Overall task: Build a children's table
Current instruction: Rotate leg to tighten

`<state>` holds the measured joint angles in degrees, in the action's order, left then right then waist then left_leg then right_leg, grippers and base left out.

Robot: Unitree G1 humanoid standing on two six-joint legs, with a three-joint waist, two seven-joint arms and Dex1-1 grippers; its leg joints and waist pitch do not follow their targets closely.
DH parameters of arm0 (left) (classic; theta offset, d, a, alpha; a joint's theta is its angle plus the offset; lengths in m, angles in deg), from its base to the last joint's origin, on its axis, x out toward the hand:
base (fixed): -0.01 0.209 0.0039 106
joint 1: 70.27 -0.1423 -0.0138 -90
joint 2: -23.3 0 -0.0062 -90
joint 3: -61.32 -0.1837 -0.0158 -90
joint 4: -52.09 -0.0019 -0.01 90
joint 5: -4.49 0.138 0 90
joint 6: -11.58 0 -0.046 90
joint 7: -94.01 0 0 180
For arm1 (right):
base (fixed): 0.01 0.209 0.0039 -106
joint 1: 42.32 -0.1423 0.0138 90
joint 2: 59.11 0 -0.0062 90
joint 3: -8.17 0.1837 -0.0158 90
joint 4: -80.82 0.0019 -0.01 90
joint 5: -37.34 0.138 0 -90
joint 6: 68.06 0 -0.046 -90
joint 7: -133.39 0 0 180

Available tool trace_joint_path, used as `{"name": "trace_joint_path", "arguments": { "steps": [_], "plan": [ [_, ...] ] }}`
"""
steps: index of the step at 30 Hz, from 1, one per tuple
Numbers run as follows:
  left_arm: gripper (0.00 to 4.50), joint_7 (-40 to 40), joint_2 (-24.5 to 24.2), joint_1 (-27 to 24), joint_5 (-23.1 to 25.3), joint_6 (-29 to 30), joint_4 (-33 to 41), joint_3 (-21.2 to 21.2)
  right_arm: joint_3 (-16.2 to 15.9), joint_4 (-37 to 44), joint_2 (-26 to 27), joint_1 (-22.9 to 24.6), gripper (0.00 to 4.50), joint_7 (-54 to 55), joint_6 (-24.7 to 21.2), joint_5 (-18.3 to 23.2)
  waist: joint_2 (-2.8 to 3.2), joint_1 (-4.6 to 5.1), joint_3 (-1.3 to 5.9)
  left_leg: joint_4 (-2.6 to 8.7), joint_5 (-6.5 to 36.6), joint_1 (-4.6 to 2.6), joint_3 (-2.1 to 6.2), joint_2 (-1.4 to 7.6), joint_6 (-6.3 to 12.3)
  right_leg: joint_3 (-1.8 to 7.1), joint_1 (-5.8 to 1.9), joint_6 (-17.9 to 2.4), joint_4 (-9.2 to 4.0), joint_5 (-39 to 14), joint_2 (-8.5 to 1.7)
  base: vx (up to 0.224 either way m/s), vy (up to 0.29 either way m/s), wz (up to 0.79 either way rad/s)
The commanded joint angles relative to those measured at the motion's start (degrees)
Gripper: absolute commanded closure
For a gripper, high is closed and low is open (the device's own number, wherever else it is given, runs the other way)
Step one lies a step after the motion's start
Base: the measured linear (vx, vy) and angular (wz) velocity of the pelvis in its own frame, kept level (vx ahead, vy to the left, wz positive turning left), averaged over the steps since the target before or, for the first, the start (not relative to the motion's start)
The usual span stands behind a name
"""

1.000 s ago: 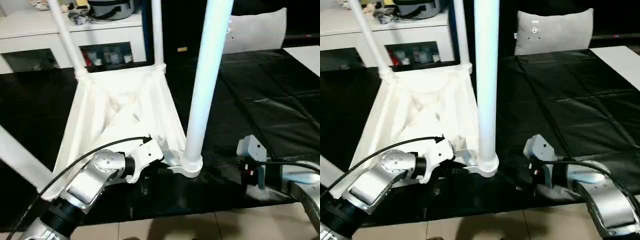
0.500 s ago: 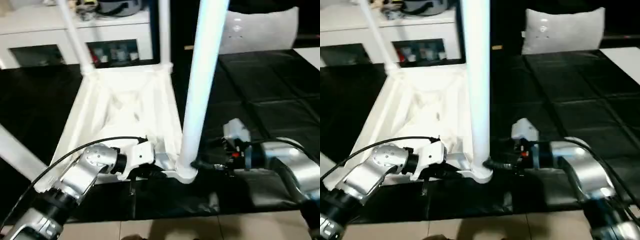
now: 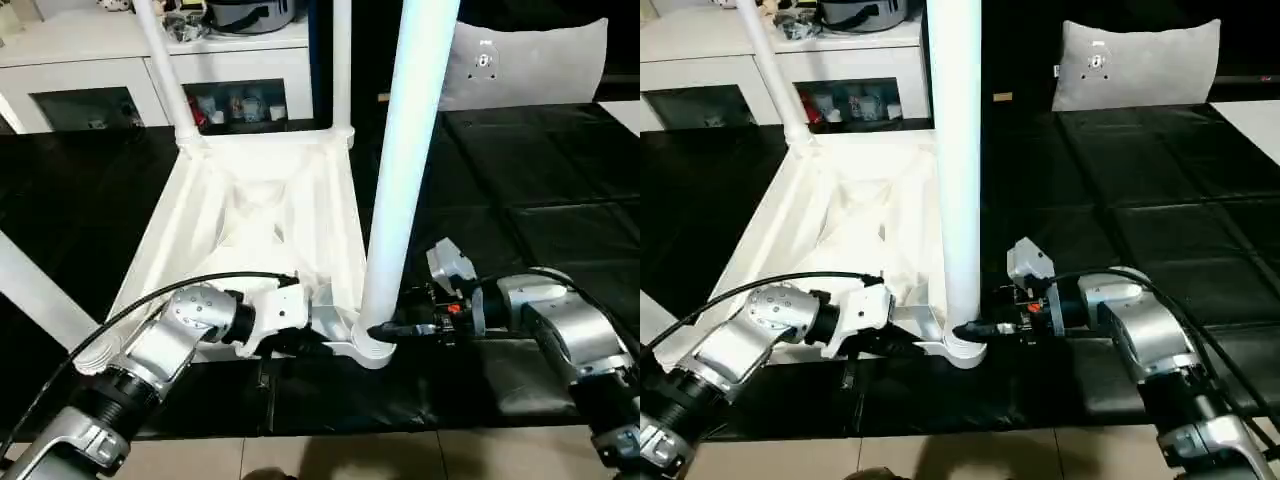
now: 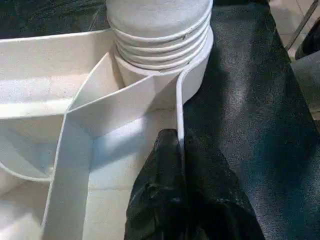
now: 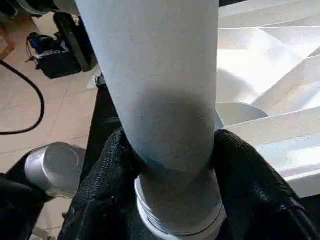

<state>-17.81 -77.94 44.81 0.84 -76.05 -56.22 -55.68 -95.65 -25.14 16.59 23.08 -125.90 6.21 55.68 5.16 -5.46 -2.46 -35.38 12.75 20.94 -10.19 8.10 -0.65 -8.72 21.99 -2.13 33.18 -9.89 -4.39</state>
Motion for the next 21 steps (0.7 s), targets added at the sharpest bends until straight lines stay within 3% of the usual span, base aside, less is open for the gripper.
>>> {"name": "trace_joint_path", "arguments": {
  "steps": [1,6,8,9,10,11,12,13,14,15,16,17,18,19,20,21],
  "plan": [
    [4.50,0.37,0.24,0.46,0.97,1.46,0.14,-0.29,-0.26,1.15,0.86,0.24,2.55,-1.12,-1.12,1.27,-0.86,-0.16,3.63,4.25,8.34,-0.28,2.79,6.31,4.55,4.80,-2.83,-6.67,-4.15,-18.43,-6.47,0.000,0.000,0.00],
    [4.50,-4.36,2.51,0.96,1.31,4.95,-1.08,1.18,-0.20,4.48,3.37,2.65,2.56,4.69,-3.02,0.96,-0.93,-0.18,3.48,4.34,8.86,-0.42,2.80,6.31,4.29,4.80,-2.71,-6.48,-4.38,-19.68,-6.50,0.000,0.000,0.00],
    [4.50,-9.97,5.70,2.75,2.23,7.71,-3.71,2.34,-0.25,3.99,6.46,2.86,2.56,13.45,-3.33,-2.79,-0.96,0.49,2.82,4.55,12.03,-0.70,2.69,5.81,2.74,4.38,-2.49,-4.86,-5.52,-26.46,-6.32,0.000,0.000,0.00],
    [4.50,-14.04,8.24,4.17,2.81,9.60,-5.73,3.31,0.31,3.06,9.01,2.45,2.56,20.11,-4.62,-5.02,-1.09,0.87,2.58,4.31,13.90,-1.40,2.65,5.22,1.58,4.04,-2.37,-3.07,-6.46,-31.38,-6.41,0.000,0.000,0.00],
    [4.50,-15.76,9.42,4.81,2.95,10.35,-6.67,3.75,0.78,2.55,10.31,2.10,2.57,23.35,-5.86,-5.80,-1.05,1.24,2.30,4.44,14.90,-1.55,2.81,5.17,0.95,3.76,-2.27,-2.45,-6.64,-33.20,-6.24,0.000,0.000,0.00],
    [4.50,-19.18,12.09,6.26,3.10,11.79,-8.54,4.59,2.52,1.38,13.56,1.02,2.57,30.67,-9.51,-6.73,-0.90,2.30,1.82,4.24,19.27,-2.03,3.10,4.90,-0.24,2.49,-2.00,-0.29,-7.65,-37.93,-5.87,0.000,0.000,0.00],
    [4.50,-21.91,14.23,7.54,3.25,12.75,-10.05,5.15,4.26,0.43,16.33,0.03,2.58,36.40,-12.44,-6.98,-0.69,3.71,1.81,3.87,23.44,-2.94,3.46,4.65,-1.30,1.20,-1.77,1.76,-8.64,-40.43,-5.65,-0.055,0.013,-0.06],
    [4.50,-21.91,14.23,7.54,3.25,12.75,-10.05,5.15,4.26,0.43,16.33,0.03,2.58,36.40,-12.44,-6.98,-0.73,4.34,1.81,3.68,24.56,-2.89,3.70,4.60,-1.58,0.59,-2.10,2.74,-9.03,-40.60,-5.71,0.000,0.000,0.00],
    [4.50,-25.62,17.36,9.95,3.71,13.33,-12.47,5.77,5.41,-0.71,19.58,-1.22,2.58,42.82,-13.66,-8.52,0.48,6.26,1.86,5.18,30.36,-1.75,5.05,6.50,-1.75,-0.48,-4.09,3.58,-7.75,-35.21,-5.52,0.000,0.000,0.00],
    [4.50,-26.45,18.00,10.50,3.78,13.38,-13.08,5.94,5.45,-0.94,20.17,-1.45,2.58,43.97,-13.74,-8.96,1.11,6.34,1.86,6.63,33.69,-1.04,5.72,7.94,-1.95,0.36,-5.01,3.15,-5.55,-31.10,-5.25,0.000,0.000,0.00],
    [4.50,-27.13,18.52,10.95,3.84,13.42,-13.57,6.08,5.48,-1.13,20.65,-1.63,2.58,44.91,-13.81,-9.32,1.77,6.16,1.81,8.40,37.79,-0.53,6.33,9.51,-2.49,1.75,-5.61,1.84,-1.82,-25.01,-4.96,-0.053,0.020,0.00],
    [4.50,-28.28,19.34,11.82,4.38,12.89,-14.58,6.07,5.50,-1.39,21.60,-1.82,2.58,46.57,-13.45,-9.86,1.19,5.91,1.54,11.17,43.47,-0.54,6.27,10.22,-4.50,3.94,-5.26,-0.79,2.40,-14.70,-4.51,-0.053,0.020,0.00],
    [4.50,-28.95,19.74,12.33,4.87,12.34,-15.22,5.97,5.40,-1.56,22.10,-1.86,2.58,47.42,-12.80,-10.28,-1.32,5.67,1.38,8.22,41.46,-2.49,4.58,5.79,-5.91,5.74,-2.54,-1.56,-2.35,-24.84,-5.30,0.000,0.000,0.00],
    [4.50,-29.63,20.11,12.81,5.42,11.99,-15.94,5.97,5.37,-1.68,22.53,-1.78,2.58,48.01,-11.64,-10.60,-1.89,5.26,1.22,4.59,35.56,-4.52,3.72,3.05,-5.51,5.23,-0.16,-0.47,-6.42,-39.21,-6.93,0.000,0.000,0.00],
    [4.50,-30.02,20.32,13.08,5.78,11.80,-16.37,5.98,5.36,-1.74,22.77,-1.70,2.23,48.29,-10.82,-10.79,-2.93,5.56,1.11,-3.66,17.22,-6.25,1.98,-0.73,-1.24,4.08,2.10,3.11,-11.01,-58.48,-8.90,0.065,-0.046,0.07],
    [4.50,-30.02,20.32,13.08,5.78,11.80,-16.37,5.98,5.36,-1.74,22.77,-1.70,2.03,48.29,-10.82,-10.79,-3.45,5.31,1.03,-2.70,11.56,-3.06,2.45,-0.14,0.22,4.45,-1.11,4.99,-10.14,-58.96,-9.89,0.113,-0.030,-0.19]
  ]
}}
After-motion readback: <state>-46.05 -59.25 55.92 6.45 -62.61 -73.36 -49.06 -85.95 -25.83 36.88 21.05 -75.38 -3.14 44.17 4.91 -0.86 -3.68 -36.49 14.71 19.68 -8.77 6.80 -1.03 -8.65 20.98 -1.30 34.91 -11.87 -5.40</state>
